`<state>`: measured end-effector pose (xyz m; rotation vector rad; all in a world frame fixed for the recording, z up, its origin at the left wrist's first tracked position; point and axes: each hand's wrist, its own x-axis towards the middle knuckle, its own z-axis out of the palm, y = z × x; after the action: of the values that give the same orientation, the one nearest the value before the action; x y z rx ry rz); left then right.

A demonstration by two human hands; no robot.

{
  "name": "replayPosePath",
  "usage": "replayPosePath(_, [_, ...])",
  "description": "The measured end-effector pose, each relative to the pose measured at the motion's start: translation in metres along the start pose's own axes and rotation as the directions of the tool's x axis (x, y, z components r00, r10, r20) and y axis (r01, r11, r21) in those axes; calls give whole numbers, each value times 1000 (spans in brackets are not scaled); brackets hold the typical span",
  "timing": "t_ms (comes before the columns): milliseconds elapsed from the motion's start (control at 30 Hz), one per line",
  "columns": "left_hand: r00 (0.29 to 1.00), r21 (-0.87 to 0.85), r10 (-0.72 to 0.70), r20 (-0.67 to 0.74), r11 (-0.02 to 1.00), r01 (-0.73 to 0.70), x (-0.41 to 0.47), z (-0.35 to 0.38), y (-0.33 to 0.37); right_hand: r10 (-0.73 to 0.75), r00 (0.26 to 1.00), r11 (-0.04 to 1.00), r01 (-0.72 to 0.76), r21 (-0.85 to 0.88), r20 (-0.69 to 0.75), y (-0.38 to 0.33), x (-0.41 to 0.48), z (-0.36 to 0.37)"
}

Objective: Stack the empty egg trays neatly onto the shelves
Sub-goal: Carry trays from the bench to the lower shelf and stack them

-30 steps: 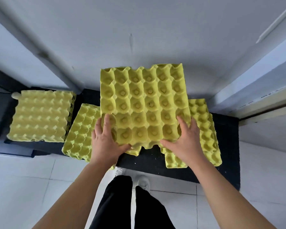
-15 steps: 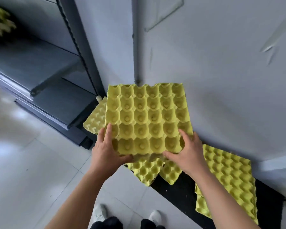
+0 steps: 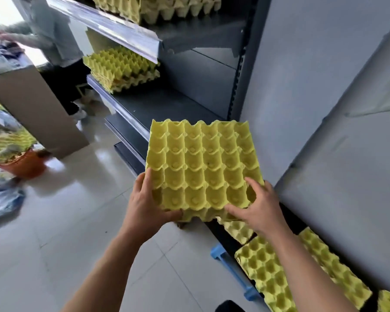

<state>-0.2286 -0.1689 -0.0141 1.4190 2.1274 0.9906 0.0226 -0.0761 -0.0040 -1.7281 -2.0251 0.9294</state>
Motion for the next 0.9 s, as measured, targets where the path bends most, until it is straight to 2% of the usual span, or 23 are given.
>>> replayPosePath(400, [988,-131,-125,-95,985,112,135,-93,-92,-188,981,980,191,-59,56,-143,149,83])
replayPosePath(633, [974,-191,-148,-171,975,114,213,-137,-143,-285,954,956,290,-47,92,-217,231,132])
replayPosePath(900, [960,-169,-147,-238,980,108,309,-201,-211,-292,956,953,294,-71,42,-311,302,194])
